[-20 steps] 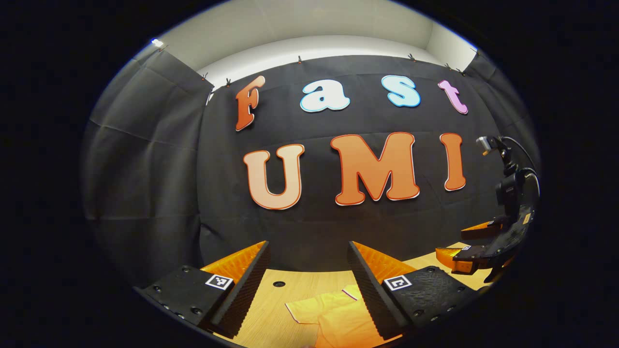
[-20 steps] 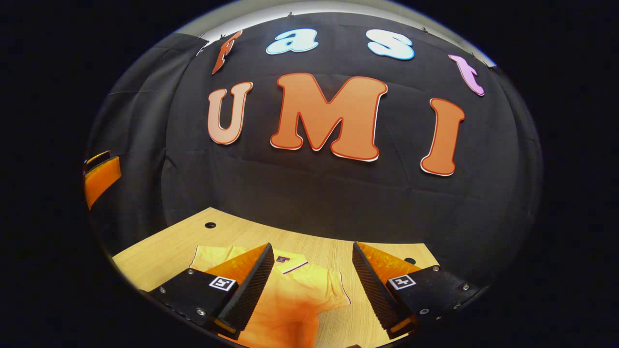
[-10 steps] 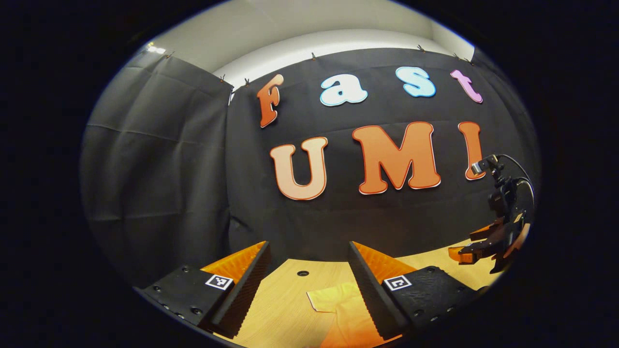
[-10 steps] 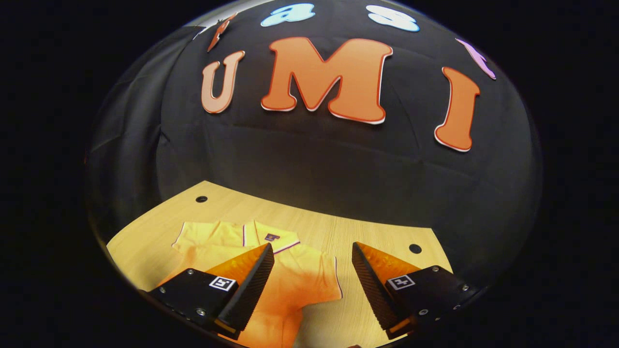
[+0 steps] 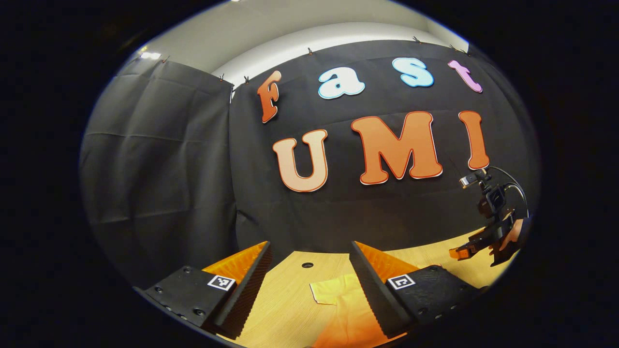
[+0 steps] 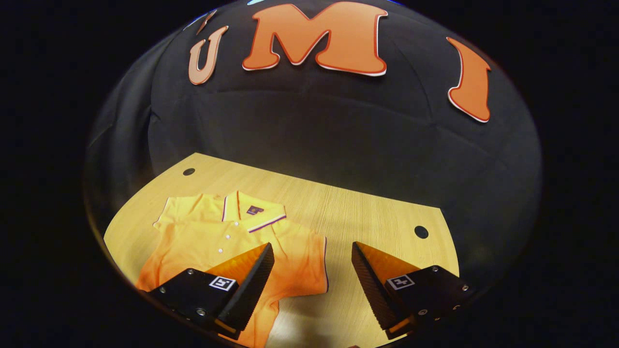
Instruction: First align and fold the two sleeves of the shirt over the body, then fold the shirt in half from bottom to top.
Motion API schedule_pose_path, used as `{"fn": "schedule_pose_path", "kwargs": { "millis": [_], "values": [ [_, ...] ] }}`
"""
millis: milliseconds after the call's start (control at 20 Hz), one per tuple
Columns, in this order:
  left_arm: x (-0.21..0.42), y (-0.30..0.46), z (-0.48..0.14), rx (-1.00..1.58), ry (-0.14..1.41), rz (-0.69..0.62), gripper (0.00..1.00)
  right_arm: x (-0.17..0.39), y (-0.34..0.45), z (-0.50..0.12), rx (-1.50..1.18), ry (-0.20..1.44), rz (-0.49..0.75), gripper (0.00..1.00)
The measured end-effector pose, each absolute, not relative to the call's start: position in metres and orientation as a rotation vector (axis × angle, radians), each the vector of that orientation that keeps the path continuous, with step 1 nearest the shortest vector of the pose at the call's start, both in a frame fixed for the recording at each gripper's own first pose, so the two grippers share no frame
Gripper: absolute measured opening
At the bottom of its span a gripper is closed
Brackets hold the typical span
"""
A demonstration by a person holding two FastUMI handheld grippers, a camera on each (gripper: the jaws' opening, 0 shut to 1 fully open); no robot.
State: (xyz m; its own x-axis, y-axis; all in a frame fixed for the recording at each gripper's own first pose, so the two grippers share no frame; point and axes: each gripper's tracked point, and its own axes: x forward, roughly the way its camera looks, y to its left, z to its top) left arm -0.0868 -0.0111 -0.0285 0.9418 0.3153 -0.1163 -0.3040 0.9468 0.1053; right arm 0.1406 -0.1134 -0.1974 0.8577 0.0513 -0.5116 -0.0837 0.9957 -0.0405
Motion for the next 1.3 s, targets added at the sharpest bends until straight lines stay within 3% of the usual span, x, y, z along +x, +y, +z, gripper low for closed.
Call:
{"fn": "schedule_pose_path", "kwargs": {
  "millis": [600, 850, 1000, 1200, 1250, 1300],
  "values": [
    [-0.091, -0.021, -0.035, 0.124, 0.189, 0.340, 1.00, 0.172, -0.134, -0.301, 0.092, 0.893, 0.122, 0.94],
    [-0.092, -0.022, -0.040, 0.126, 0.218, 0.328, 0.99, 0.179, -0.135, -0.329, 0.124, 0.993, 0.121, 0.82],
    [-0.092, -0.023, -0.043, 0.126, 0.228, 0.313, 0.99, 0.174, -0.130, -0.347, 0.148, 1.083, 0.123, 0.82],
    [-0.092, -0.023, -0.045, 0.129, 0.246, 0.310, 0.99, 0.163, -0.139, -0.365, 0.045, 1.144, 0.072, 0.82],
    [-0.092, -0.024, -0.045, 0.125, 0.251, 0.312, 0.99, 0.172, -0.136, -0.366, 0.052, 1.139, 0.059, 0.70],
    [-0.092, -0.024, -0.046, 0.120, 0.257, 0.314, 0.99, 0.173, -0.134, -0.363, 0.063, 1.133, 0.046, 0.67]
  ]
}}
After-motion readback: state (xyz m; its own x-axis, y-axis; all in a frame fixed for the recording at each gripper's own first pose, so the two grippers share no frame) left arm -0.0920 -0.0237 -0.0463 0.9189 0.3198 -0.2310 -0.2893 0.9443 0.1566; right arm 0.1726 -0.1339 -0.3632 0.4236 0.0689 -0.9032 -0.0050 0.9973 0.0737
